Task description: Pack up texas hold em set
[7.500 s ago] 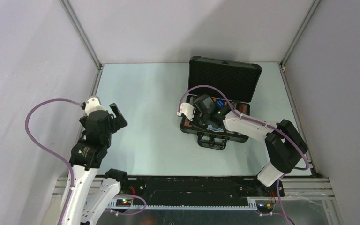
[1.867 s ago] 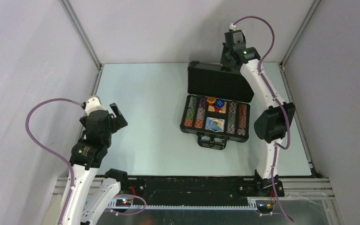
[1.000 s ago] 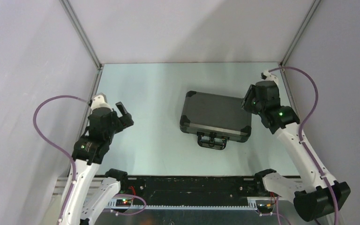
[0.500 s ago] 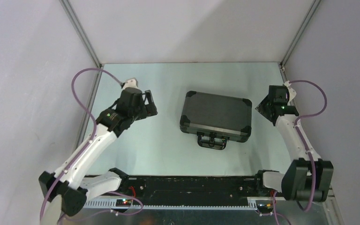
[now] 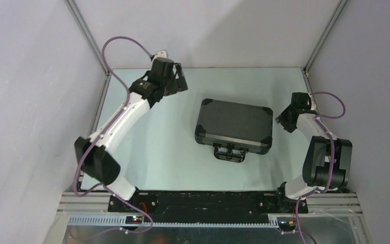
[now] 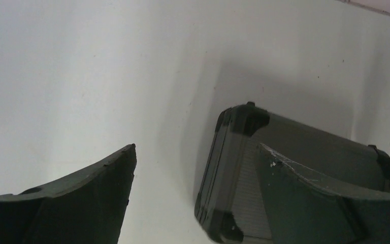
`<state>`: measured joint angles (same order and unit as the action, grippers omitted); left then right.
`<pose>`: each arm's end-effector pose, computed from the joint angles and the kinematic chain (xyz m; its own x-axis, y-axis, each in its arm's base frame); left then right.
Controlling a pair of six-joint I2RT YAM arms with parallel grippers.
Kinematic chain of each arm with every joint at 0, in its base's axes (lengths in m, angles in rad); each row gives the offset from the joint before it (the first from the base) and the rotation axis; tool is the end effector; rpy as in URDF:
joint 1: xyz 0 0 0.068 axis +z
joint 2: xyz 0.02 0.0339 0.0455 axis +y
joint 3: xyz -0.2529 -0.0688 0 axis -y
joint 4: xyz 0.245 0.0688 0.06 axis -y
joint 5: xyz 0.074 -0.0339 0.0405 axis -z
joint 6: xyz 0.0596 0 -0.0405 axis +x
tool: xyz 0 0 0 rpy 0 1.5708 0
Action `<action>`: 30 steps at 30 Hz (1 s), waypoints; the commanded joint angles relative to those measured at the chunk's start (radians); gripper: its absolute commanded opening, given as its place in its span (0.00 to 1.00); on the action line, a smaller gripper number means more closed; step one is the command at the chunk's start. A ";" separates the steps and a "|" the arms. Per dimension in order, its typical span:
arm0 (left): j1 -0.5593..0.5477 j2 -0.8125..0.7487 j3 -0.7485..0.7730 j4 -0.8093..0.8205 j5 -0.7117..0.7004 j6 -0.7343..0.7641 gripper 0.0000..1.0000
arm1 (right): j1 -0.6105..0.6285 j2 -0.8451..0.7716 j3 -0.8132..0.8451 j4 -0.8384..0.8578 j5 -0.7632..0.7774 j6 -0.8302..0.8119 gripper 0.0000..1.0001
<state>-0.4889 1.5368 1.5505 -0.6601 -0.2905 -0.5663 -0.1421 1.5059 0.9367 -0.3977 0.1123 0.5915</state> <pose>0.3260 -0.1541 0.3506 -0.5819 -0.2727 -0.7662 -0.0759 0.9562 -0.2827 0.3138 -0.0516 0.1747 -0.5628 0.6403 -0.5228 0.6235 0.7441 0.2401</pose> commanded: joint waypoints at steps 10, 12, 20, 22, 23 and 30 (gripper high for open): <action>-0.014 0.239 0.188 0.016 0.007 0.020 0.88 | -0.058 0.161 0.148 0.073 -0.076 -0.012 0.48; -0.018 0.203 0.144 0.017 0.000 0.007 0.87 | -0.064 0.180 0.184 0.080 -0.090 -0.008 0.48; -0.106 -0.075 -0.266 0.074 -0.078 -0.045 0.83 | -0.051 0.344 0.416 0.019 -0.209 -0.032 0.47; -0.143 -0.138 -0.374 0.098 -0.081 -0.065 0.83 | -0.030 0.396 0.508 -0.019 -0.225 -0.055 0.48; -0.154 -0.156 -0.408 0.117 -0.076 -0.083 0.83 | -0.020 0.438 0.537 -0.061 -0.223 -0.077 0.48; -0.296 -0.205 -0.607 0.220 -0.116 -0.149 0.83 | 0.080 0.557 0.679 -0.195 -0.193 -0.139 0.49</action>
<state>-0.7383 1.3289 0.9829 -0.5434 -0.3557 -0.6521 -0.1150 2.0319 1.5669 -0.4812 -0.0811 0.5034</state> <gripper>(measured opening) 0.828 0.486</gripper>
